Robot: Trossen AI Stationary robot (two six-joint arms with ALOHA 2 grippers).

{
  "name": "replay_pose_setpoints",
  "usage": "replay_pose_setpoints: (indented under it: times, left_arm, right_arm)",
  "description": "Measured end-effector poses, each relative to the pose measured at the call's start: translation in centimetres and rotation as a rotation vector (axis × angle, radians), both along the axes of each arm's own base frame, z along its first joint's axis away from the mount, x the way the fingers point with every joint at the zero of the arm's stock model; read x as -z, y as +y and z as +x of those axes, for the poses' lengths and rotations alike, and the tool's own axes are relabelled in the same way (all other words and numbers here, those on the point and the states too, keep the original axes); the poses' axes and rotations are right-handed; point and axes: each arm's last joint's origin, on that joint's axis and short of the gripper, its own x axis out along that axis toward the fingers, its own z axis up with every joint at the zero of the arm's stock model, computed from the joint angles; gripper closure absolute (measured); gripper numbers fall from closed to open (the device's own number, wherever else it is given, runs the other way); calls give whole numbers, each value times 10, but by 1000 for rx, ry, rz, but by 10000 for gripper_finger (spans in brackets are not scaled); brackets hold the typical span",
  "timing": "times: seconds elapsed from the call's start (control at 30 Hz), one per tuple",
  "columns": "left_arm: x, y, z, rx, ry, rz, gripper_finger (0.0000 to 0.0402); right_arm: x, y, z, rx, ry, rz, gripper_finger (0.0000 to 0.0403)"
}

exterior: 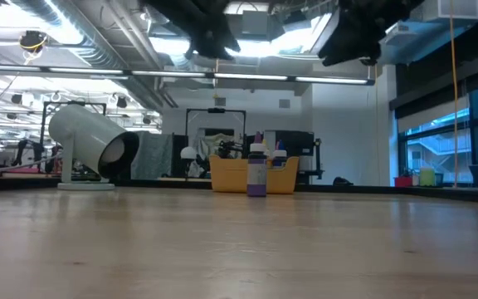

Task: Pick & Place food coloring
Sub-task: Put the violet food coloring bottle into the yellow bin

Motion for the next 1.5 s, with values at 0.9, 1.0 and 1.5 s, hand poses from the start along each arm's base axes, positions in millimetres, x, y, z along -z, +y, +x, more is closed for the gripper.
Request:
replay_pose_setpoints:
  times: [0.9,1.0,1.5]
  left_arm:
    - [71,-77,-83,6,-260,-89,242]
    - [76,-77,-83,5,-246,-94,240]
    - [78,-77,-84,11,-214,-81,239]
  right_arm:
    - [31,-67,116,-384,338,108,87]
    - [37,-72,135,-437,418,92,98]
    - [76,-86,170,-463,641,35,168]
